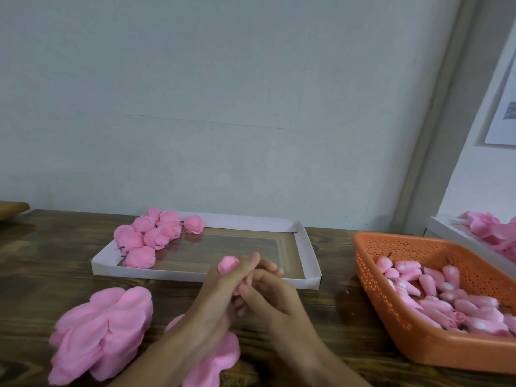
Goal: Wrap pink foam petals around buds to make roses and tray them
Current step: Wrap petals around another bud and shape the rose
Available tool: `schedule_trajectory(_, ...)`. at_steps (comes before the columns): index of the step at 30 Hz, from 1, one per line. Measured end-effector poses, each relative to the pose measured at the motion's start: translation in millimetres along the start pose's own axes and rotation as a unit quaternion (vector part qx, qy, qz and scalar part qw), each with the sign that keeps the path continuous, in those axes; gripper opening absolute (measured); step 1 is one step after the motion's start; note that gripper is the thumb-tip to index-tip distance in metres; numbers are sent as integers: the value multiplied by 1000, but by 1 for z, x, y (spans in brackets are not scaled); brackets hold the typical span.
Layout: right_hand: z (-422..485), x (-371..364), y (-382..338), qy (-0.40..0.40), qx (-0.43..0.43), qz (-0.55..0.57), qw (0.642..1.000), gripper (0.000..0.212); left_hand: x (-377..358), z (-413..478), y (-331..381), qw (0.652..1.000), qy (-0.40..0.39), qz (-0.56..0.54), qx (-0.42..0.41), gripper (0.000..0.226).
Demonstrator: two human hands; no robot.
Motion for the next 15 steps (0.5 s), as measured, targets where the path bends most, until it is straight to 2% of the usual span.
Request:
schedule_trajectory(3,-1,-9,3,-27,-46,50,997,23,7,3,1,999,-36,40,-1,52)
schedule_trajectory(5,-5,-7,5,-1,-21,-68,998,21,11,9,-1,999,8,31,-33,45)
schedule_trajectory(6,-8,-3,5,19,12,-183,983,24,15,12,0,997,49,20,-62,43)
schedule_trajectory(8,-12,-4,5,-14,79,-413,907,26,27,17,5,986,126,34,-108,46)
schedule_trajectory(9,-12,-6,6,-51,89,-478,872,27,33,18,9,980,150,50,-118,50)
schedule_trajectory(10,-13,-8,7,-79,84,-501,858,31,39,19,12,977,165,61,-122,54)
schedule_trajectory(15,-9,-10,3,-74,23,-455,887,26,57,29,8,972,203,61,-104,58)
Point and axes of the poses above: each hand's wrist, its own z-axis towards the middle knuckle, its own x-axis out of the back of the hand, y = z × x, the point moved 3 cm from there along z, towards the middle knuckle, and after that the axes turned 3 degrees about -z, right-handed, at the moved point
